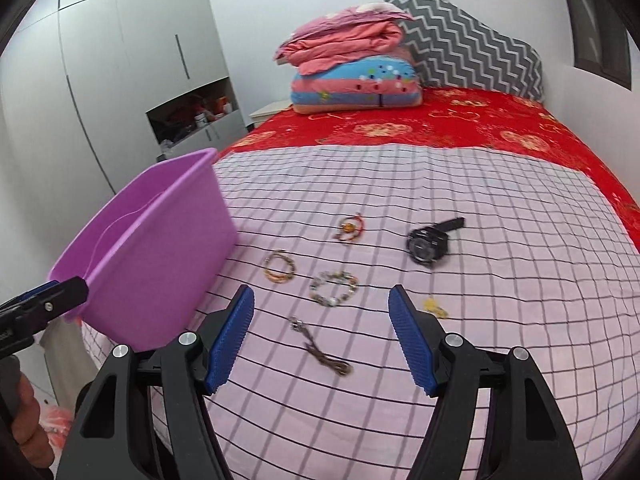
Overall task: Organize jewelry
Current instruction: 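Move both open tools back over the remaining jewelry on the bed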
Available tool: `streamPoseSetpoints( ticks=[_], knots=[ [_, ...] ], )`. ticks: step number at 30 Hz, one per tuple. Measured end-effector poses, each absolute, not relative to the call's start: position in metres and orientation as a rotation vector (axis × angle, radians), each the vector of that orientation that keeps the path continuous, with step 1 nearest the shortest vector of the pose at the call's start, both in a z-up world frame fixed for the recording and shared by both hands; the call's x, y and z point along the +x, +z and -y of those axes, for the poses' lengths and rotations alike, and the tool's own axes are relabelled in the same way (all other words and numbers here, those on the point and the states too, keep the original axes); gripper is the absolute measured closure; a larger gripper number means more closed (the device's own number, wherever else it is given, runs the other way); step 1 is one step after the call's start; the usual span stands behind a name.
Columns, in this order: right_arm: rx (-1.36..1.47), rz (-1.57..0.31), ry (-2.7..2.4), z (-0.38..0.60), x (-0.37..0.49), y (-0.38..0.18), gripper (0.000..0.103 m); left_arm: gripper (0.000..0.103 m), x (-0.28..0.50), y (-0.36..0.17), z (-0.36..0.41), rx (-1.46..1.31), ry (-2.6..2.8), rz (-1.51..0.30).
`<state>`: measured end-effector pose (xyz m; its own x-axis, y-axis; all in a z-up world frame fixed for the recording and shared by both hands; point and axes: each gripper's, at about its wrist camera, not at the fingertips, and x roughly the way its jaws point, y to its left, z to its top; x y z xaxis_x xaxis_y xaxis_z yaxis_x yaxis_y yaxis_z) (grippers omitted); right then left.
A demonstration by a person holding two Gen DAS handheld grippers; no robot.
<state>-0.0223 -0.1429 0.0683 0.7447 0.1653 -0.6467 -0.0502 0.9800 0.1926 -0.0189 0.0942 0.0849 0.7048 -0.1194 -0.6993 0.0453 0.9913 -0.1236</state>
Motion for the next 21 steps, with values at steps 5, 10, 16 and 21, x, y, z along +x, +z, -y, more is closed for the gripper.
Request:
streamPoseSetpoints(
  ticks=[5,10,16,21],
  knots=[
    [0.171,-0.722,0.077,0.173,-0.036,0.057,0.036,0.007,-0.021,0.075,-0.059,-0.104,-0.135,-0.793],
    [0.173,-0.733,0.06,0.2,-0.041,0.037,0.036,0.007,-0.015,0.055,-0.031,-0.091,-0.149,-0.841],
    [0.143,-0.763,0.04,0.222,-0.028,0.01,0.036,0.007,-0.001,0.024,-0.003,-0.076,-0.143,-0.893],
    [0.141,-0.802,0.056,0.238,-0.008,-0.013,0.036,0.007,0.016,-0.008,0.014,-0.087,-0.115,-0.949]
  ],
)
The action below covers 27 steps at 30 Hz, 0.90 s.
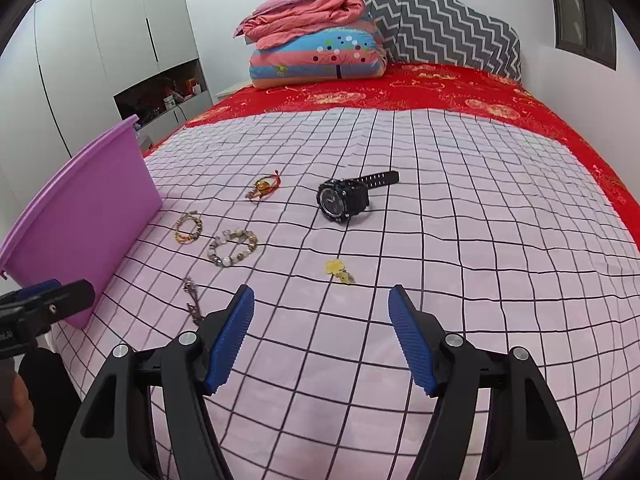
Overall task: Organize jewelry
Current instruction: 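Move both open tools back over the remaining jewelry on the bed, then grasp the yellow flower charm with the right tool while the left tool grasps the brown cord pendant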
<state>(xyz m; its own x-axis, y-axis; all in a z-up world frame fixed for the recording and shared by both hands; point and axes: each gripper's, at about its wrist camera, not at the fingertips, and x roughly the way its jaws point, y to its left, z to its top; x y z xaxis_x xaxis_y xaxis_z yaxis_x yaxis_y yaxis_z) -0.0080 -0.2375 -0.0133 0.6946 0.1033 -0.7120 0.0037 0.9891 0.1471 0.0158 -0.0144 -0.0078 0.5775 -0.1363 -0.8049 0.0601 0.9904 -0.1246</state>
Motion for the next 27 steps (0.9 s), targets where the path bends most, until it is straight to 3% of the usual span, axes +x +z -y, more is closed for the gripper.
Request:
streamPoseSetpoints(
  ticks=[11,27],
  knots=[
    [0.093,-0.851,0.117,0.246,0.038,-0.056,0.036,0.006,0.058,-0.068,0.035,-0.107,0.0,-1.03],
    [-0.033,-0.911,0.132,0.247,0.084,-0.099,0.037,0.006,0.081,-0.106,0.048,-0.123,0.072,-1.031]
  ],
)
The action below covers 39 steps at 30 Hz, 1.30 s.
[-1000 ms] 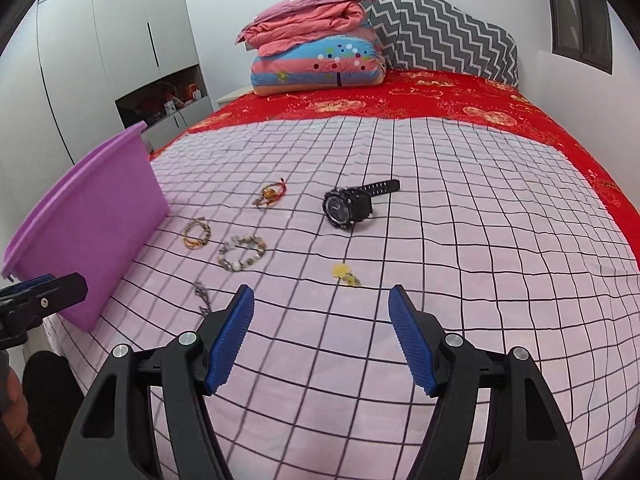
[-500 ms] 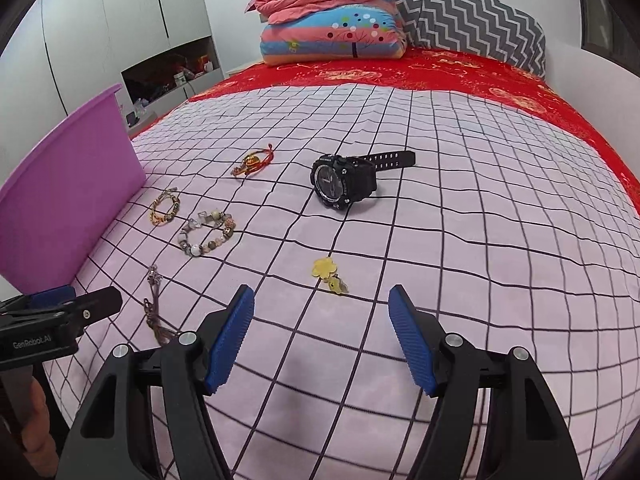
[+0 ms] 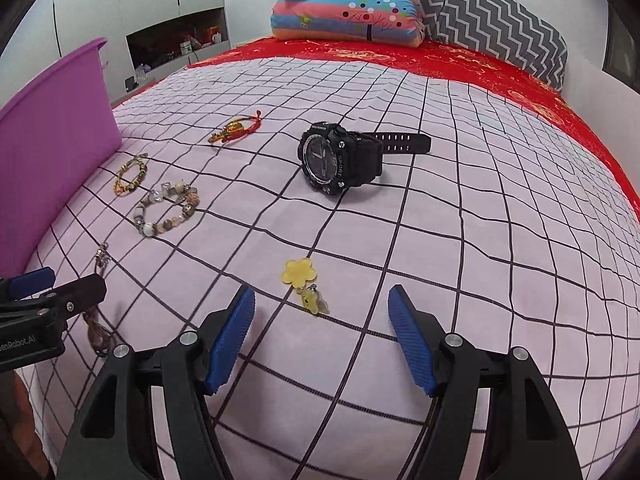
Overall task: Organize jewelry
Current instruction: 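Grasp the yellow flower charm with the right tool while the left tool grasps the brown cord pendant, then carry the flower charm and cord pendant over the purple basin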
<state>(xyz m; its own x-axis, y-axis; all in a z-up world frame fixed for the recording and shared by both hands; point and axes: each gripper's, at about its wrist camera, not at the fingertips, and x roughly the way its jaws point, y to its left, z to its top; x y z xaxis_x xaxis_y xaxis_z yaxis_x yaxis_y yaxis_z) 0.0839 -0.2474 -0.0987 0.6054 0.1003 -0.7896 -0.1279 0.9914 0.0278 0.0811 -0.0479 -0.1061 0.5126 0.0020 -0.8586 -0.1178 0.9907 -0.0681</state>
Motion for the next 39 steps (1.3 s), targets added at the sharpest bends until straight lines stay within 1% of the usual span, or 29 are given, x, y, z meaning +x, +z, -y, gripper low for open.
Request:
streamPoseSetpoints(
  ticks=[5,9,12,14,15,16,17,18,19,20,21,22,23,24,25,32,39],
  knots=[
    [-0.056,-0.92,0.134,0.247,0.087,-0.106,0.037,0.007,0.085,-0.121,0.047,-0.137,0.087,-1.067],
    [-0.07,-0.918,0.137,0.246,0.09,-0.109,0.038,0.006,0.086,-0.124,0.05,-0.123,0.096,-1.05],
    [-0.088,-0.916,0.142,0.243,0.092,-0.11,0.047,0.006,0.087,-0.126,0.053,-0.109,0.099,-1.04],
    [-0.104,-0.916,0.147,0.241,0.093,-0.11,0.054,0.009,0.087,-0.126,0.055,-0.098,0.101,-1.035],
    [-0.114,-0.916,0.148,0.239,0.092,-0.111,0.055,0.015,0.087,-0.125,0.057,-0.095,0.094,-1.031],
    [-0.12,-0.915,0.151,0.238,0.092,-0.111,0.059,0.022,0.086,-0.124,0.059,-0.091,0.087,-1.028],
    [-0.126,-0.915,0.155,0.237,0.092,-0.111,0.061,0.025,0.086,-0.123,0.061,-0.089,0.079,-1.027],
    [-0.131,-0.916,0.157,0.236,0.092,-0.111,0.062,0.031,0.085,-0.122,0.064,-0.085,0.069,-1.027],
    [-0.136,-0.917,0.163,0.234,0.092,-0.111,0.068,0.037,0.084,-0.121,0.065,-0.083,0.062,-1.026],
    [-0.139,-0.919,0.165,0.233,0.091,-0.112,0.074,0.041,0.083,-0.12,0.067,-0.083,0.052,-1.027],
    [-0.145,-0.92,0.166,0.232,0.091,-0.112,0.079,0.049,0.083,-0.12,0.068,-0.085,0.044,-1.028],
    [-0.151,-0.921,0.162,0.23,0.091,-0.112,0.091,0.062,0.083,-0.119,0.068,-0.091,0.032,-1.028],
    [-0.159,-0.922,0.155,0.229,0.091,-0.112,0.092,0.072,0.083,-0.118,0.069,-0.097,0.021,-1.026],
    [-0.16,-0.921,0.152,0.228,0.091,-0.112,0.092,0.088,0.083,-0.118,0.068,-0.113,0.004,-1.029],
    [-0.15,-0.922,0.152,0.23,0.091,-0.112,0.093,0.099,0.084,-0.118,0.066,-0.132,-0.009,-1.036],
    [-0.044,-0.924,0.146,0.237,0.081,-0.105,0.094,0.099,0.081,-0.114,0.056,-0.186,-0.086,-1.074],
    [0.072,-0.941,0.144,0.238,0.053,-0.097,0.094,0.099,0.065,-0.103,0.046,-0.179,-0.155,-1.105]
  ],
)
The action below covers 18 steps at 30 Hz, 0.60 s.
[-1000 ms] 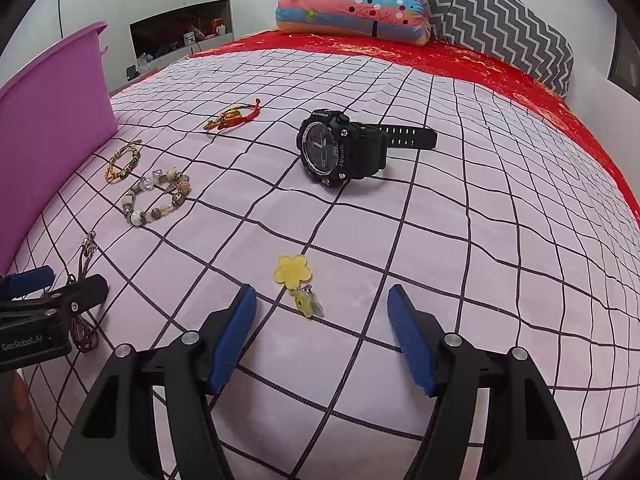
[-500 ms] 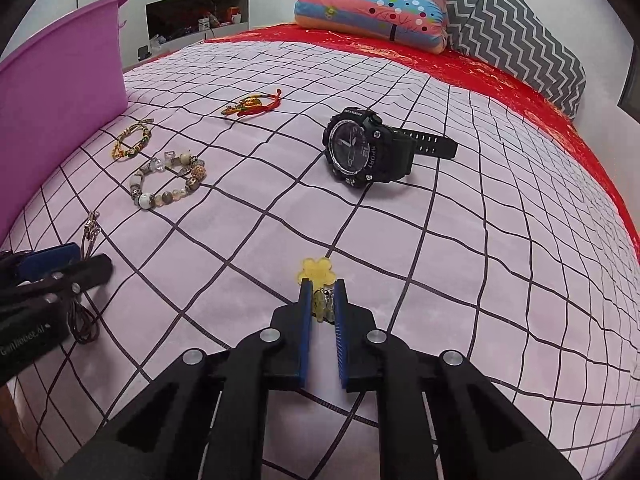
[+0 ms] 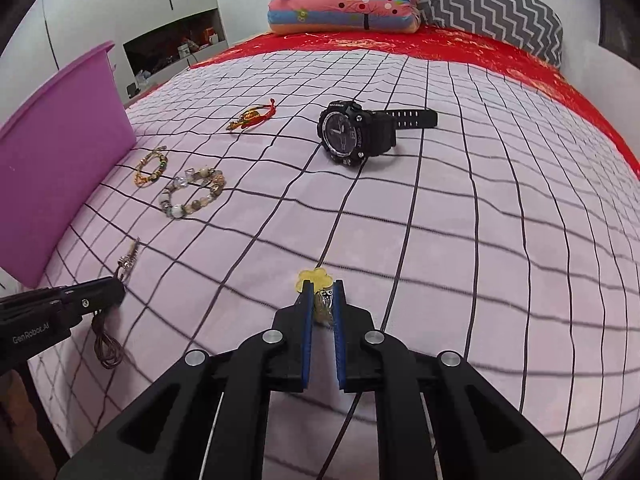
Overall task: Organize jewelry
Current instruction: 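Carry the flower charm and cord pendant over the purple basin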
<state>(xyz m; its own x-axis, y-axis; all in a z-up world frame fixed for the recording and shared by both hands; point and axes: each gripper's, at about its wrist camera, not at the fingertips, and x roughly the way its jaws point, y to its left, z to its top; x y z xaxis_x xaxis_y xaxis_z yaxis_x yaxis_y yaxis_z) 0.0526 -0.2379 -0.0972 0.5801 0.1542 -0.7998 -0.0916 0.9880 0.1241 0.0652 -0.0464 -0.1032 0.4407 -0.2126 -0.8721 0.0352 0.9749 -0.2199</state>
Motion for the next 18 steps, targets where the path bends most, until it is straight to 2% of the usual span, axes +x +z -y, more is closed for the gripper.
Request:
streamPoseSetpoints(
  ticks=[10,18],
  knots=[
    [0.161,-0.922,0.144,0.223,0.013,-0.063,0.094,0.099,0.037,-0.061,0.023,-0.135,-0.182,-1.051],
    [0.17,-0.84,0.162,0.201,-0.005,-0.013,0.094,0.099,0.013,-0.001,0.002,-0.101,-0.231,-0.949]
  ],
)
